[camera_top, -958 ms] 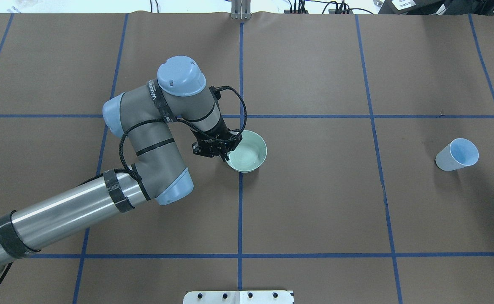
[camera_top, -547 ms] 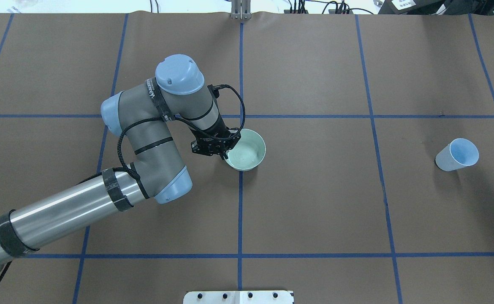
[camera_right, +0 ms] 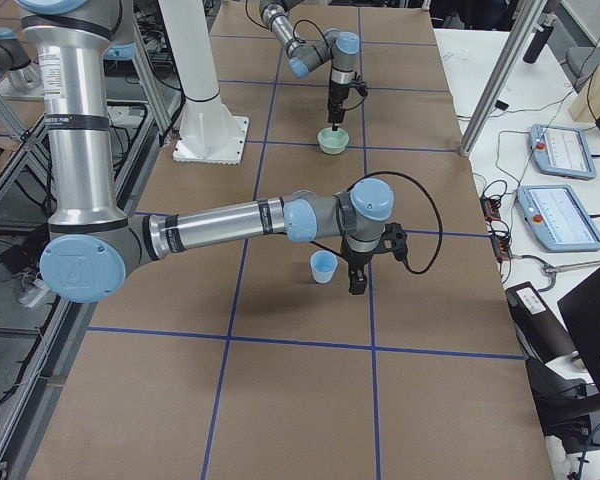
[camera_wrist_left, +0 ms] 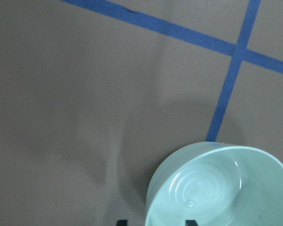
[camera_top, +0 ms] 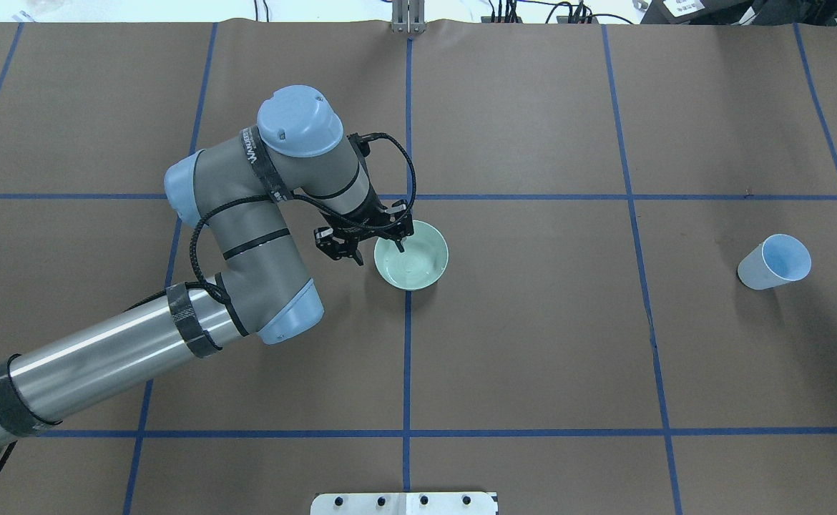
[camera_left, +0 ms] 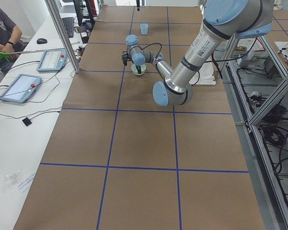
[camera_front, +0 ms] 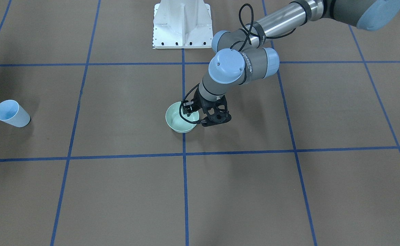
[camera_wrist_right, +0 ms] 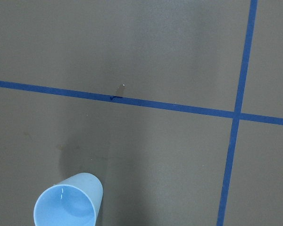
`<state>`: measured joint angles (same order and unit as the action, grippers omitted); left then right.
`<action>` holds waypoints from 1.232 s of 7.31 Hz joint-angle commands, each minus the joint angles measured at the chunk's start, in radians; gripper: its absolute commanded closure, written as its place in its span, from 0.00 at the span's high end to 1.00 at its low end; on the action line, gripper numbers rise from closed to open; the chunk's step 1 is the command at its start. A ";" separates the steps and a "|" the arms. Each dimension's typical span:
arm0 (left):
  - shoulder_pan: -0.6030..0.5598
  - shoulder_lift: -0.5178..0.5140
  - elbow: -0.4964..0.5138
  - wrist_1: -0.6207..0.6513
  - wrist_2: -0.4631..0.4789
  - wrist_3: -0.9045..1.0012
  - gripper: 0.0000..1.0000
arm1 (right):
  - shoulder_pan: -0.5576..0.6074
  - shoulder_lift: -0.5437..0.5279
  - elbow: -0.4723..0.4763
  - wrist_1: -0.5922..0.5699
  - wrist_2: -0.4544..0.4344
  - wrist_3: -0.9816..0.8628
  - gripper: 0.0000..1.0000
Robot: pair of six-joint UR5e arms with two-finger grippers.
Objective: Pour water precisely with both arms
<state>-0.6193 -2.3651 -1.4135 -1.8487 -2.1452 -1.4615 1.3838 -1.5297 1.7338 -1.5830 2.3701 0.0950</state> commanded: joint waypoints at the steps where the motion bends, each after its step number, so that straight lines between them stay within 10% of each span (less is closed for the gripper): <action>1: -0.017 0.097 -0.161 0.006 0.016 -0.005 0.99 | -0.049 -0.021 0.001 0.114 -0.006 0.000 1.00; 5: -0.027 0.199 -0.255 -0.001 -0.012 -0.006 1.00 | -0.234 -0.271 -0.020 1.006 -0.098 0.329 1.00; 9: -0.028 0.219 -0.258 -0.001 -0.001 -0.003 1.00 | -0.287 -0.325 -0.182 1.491 -0.204 0.414 1.00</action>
<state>-0.6462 -2.1484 -1.6704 -1.8498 -2.1479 -1.4653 1.1060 -1.8463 1.6415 -0.2517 2.2139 0.5010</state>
